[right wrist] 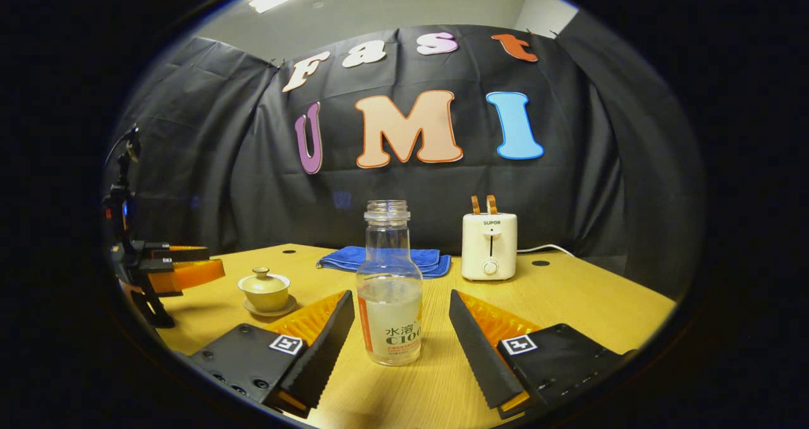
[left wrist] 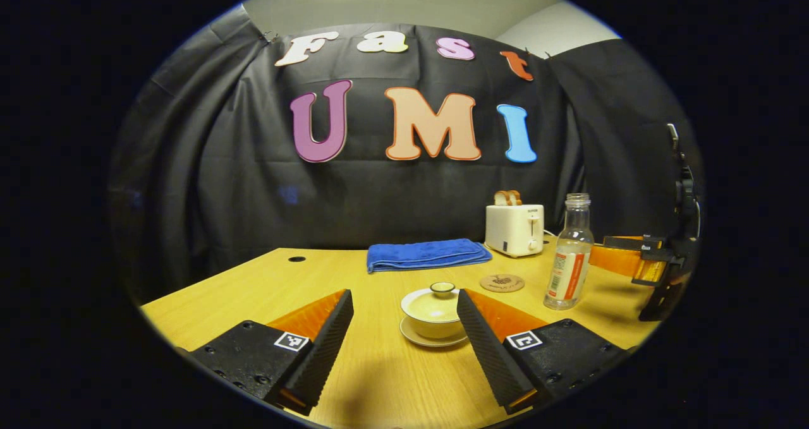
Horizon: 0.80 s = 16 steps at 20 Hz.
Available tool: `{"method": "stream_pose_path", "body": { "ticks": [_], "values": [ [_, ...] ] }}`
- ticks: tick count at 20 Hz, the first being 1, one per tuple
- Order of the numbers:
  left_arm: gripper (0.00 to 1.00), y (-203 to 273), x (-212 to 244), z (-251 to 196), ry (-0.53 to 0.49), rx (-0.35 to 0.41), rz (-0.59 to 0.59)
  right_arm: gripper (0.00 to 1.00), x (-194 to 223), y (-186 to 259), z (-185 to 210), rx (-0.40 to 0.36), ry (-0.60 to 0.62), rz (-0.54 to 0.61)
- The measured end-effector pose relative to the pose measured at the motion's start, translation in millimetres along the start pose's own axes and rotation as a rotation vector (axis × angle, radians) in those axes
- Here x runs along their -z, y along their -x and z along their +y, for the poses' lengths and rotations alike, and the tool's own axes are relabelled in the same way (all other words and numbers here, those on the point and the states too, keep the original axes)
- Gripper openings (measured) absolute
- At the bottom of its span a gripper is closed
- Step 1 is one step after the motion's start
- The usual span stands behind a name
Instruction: Open the teacup lid with one hand, grasp the water bottle and pour water into the teacup with the other hand; after pouring, place the water bottle on the coaster and then close the teacup lid.
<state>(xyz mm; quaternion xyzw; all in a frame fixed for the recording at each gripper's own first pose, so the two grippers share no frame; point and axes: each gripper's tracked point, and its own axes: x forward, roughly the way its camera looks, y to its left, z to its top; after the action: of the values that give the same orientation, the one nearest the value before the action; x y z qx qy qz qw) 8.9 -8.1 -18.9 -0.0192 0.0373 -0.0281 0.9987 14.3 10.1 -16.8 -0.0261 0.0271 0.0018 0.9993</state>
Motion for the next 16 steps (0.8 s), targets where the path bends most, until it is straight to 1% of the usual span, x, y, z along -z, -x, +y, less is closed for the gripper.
{"method": "stream_pose_path", "body": {
  "ticks": [1,2,6,7,8,9,10,14,15,16],
  "values": [
    [0.96,-1,-1,1,-0.003,0.004,-0.002,0.94,0,1,1,0.000,0.003,0.000],
    [0.96,-1,-1,2,-0.003,0.001,-0.001,0.98,-1,1,-2,0.001,0.002,-0.004],
    [0.96,-8,-2,4,0.014,-0.004,-0.007,0.98,0,0,-2,0.001,0.003,-0.001],
    [0.96,-11,-1,2,0.015,0.006,-0.004,0.98,-1,1,-1,0.000,0.003,-0.003],
    [0.96,-15,0,-3,0.014,0.018,-0.004,0.94,-1,1,-1,0.000,0.002,-0.001],
    [0.96,-20,0,-6,0.014,0.032,-0.002,0.94,0,2,-2,0.000,0.003,-0.003],
    [0.97,-26,0,-8,0.015,0.042,-0.002,0.98,0,1,-2,0.000,0.003,-0.001],
    [0.97,-44,1,-13,0.015,0.060,0.007,0.98,0,0,-2,-0.001,0.003,-0.002],
    [0.97,-46,2,-13,0.015,0.058,0.008,0.94,-1,1,-2,-0.001,0.003,-0.002],
    [0.97,-49,1,-13,0.015,0.058,0.007,0.94,-1,1,-2,-0.001,0.003,-0.002]
  ]
}}
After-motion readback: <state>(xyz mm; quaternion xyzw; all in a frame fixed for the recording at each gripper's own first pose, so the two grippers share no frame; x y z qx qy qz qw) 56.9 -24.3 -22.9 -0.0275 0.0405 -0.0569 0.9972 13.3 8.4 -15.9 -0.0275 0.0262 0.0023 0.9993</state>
